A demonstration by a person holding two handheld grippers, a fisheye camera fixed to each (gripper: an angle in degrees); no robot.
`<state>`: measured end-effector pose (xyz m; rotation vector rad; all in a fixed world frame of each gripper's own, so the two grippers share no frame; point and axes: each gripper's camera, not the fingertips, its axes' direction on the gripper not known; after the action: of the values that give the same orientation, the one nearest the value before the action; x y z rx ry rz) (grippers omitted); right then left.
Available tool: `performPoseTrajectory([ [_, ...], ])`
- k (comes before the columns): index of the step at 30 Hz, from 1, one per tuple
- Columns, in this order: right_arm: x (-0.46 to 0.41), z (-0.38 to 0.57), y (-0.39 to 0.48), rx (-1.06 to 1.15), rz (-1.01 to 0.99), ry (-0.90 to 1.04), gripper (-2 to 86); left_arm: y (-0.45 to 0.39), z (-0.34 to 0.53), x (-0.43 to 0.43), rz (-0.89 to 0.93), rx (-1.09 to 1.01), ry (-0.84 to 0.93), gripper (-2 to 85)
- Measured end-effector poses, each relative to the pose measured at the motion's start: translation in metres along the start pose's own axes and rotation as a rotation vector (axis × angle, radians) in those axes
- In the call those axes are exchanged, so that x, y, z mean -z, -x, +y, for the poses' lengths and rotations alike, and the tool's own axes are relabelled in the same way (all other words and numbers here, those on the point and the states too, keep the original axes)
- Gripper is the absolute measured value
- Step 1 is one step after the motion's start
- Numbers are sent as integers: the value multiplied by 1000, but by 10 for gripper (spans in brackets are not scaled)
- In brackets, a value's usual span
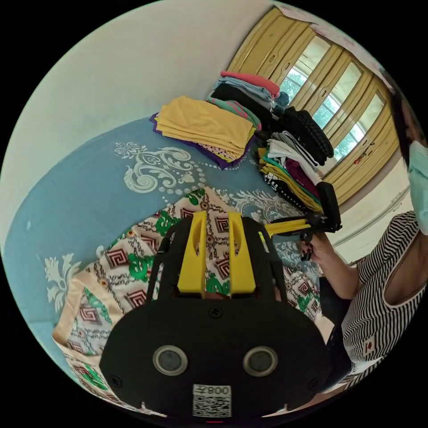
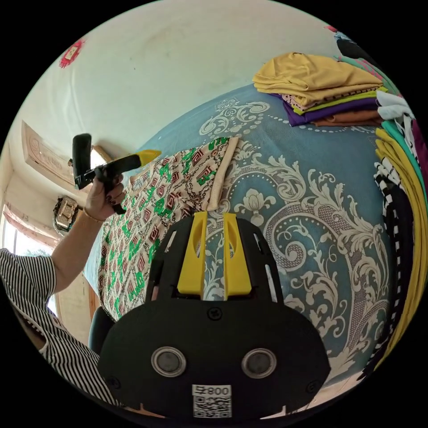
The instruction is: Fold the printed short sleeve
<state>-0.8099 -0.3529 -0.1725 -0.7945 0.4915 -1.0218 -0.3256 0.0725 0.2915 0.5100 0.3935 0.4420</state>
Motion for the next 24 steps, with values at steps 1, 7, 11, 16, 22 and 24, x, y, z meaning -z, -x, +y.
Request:
performPoseTrajectory([
  [1, 1, 1, -2, 9, 1, -1, 68, 1, -14, -6, 0, -10, 15, 74],
  [7, 1, 9, -30, 24, -24, 8, 72, 4, -129, -60, -25, -68, 181, 84],
  [11, 4, 18, -46, 11, -29, 5, 66, -11, -194, -93, -81, -167, 308, 89],
  [16, 9, 27, -59, 13, -2, -22, 62, -28, -255, -125, -149, -263, 398, 85],
  [22, 3, 32, -70, 27, 0, 11, 41, -40, -293, -150, -211, -333, 462, 59],
  [24, 2, 35, -70, 31, 10, 12, 34, -42, -303, -150, -203, -342, 466, 35],
])
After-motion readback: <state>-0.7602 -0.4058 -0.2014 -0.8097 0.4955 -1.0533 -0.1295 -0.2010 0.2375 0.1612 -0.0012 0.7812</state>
